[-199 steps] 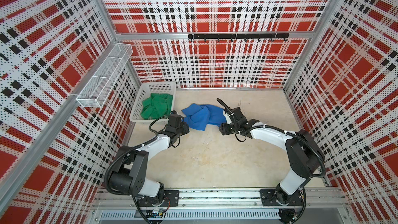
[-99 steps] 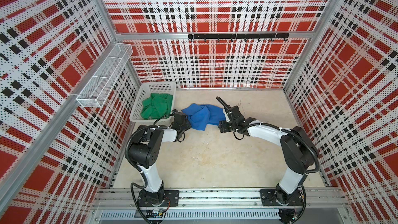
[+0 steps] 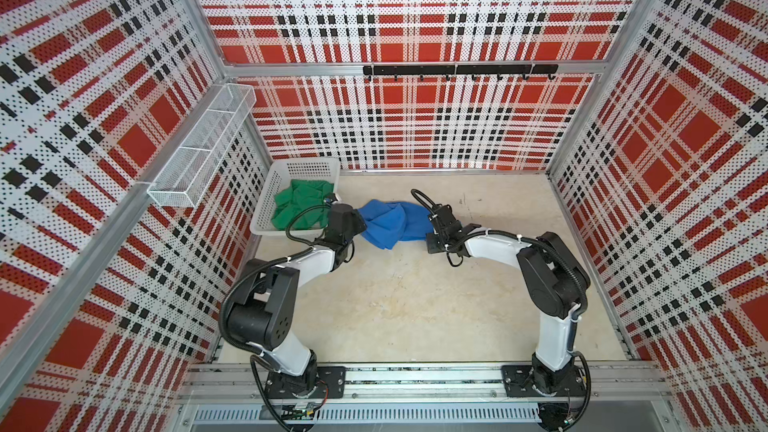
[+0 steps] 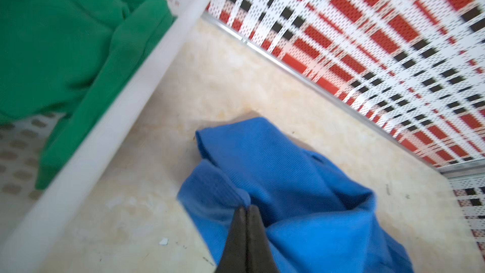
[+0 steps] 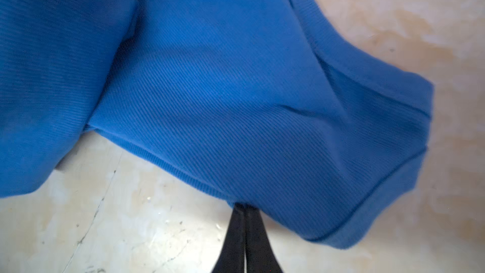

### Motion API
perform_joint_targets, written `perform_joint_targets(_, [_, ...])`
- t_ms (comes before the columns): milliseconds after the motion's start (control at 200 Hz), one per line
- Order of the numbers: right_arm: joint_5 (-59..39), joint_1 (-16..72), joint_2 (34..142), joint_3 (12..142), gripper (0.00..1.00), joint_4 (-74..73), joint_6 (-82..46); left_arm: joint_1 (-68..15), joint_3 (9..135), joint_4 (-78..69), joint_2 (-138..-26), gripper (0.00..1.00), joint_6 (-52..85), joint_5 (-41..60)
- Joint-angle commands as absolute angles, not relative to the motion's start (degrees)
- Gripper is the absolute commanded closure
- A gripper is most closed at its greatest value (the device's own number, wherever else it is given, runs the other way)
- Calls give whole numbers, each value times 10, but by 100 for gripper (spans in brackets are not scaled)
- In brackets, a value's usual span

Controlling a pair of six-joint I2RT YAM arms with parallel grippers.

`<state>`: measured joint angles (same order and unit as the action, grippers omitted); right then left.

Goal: Fold and stack the tank tops
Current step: 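Grasp opposite edges of the blue tank top with both grippers, then lift the tank top with both grippers and lay it flat on the table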

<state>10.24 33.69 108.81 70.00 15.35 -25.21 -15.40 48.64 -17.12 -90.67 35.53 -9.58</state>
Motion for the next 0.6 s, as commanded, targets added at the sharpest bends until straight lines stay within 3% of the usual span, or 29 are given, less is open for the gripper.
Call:
perform_joint_targets(0, [135, 305, 997, 699, 100, 180, -218, -155, 544, -143, -842, 100, 310, -113])
perform_joint_targets(366, [98, 176, 836, 738, 100, 287, -110, -235, 737, 66, -722, 100, 185, -212])
perform_joint_targets(596, [91, 129, 806, 750, 100, 303, -93, -254, 743, 103, -714, 100, 180, -215])
